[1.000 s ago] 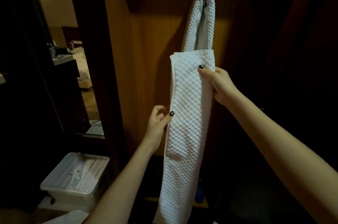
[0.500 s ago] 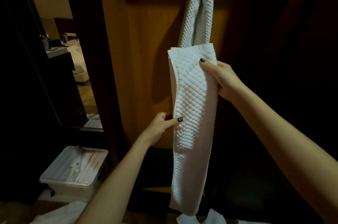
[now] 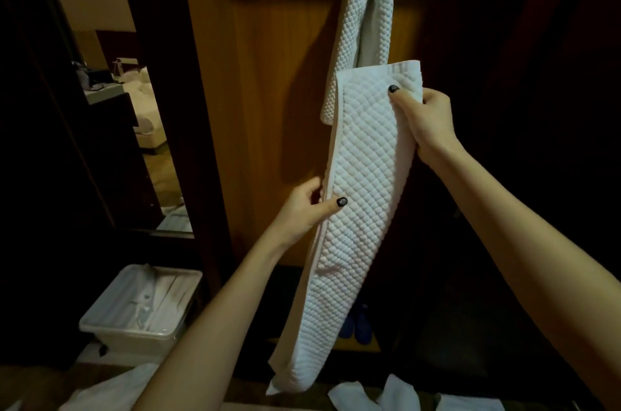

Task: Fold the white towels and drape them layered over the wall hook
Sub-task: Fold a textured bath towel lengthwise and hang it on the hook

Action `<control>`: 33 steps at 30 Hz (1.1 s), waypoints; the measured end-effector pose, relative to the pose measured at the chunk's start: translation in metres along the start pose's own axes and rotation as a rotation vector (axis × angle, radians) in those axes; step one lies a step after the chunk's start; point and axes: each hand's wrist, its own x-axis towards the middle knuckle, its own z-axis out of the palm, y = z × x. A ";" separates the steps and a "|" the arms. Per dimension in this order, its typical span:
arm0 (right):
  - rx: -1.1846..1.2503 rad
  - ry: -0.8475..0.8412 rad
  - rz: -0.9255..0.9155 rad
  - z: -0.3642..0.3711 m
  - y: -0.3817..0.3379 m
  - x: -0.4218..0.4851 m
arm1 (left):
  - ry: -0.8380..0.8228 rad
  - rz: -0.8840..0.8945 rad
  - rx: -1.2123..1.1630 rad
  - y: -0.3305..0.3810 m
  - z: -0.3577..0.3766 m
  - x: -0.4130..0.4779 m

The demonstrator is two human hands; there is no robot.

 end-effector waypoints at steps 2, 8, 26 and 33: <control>-0.021 0.001 0.011 0.005 0.005 0.004 | -0.017 0.012 -0.062 0.001 -0.004 0.001; 0.142 -0.196 0.410 0.005 0.040 -0.003 | 0.056 -0.029 -0.397 0.002 0.000 0.006; 0.311 -0.311 0.430 0.012 0.052 -0.049 | 0.439 0.123 0.146 -0.004 -0.012 0.016; 0.364 -0.237 0.440 0.001 0.047 -0.031 | 0.254 -0.001 0.362 -0.064 0.001 0.001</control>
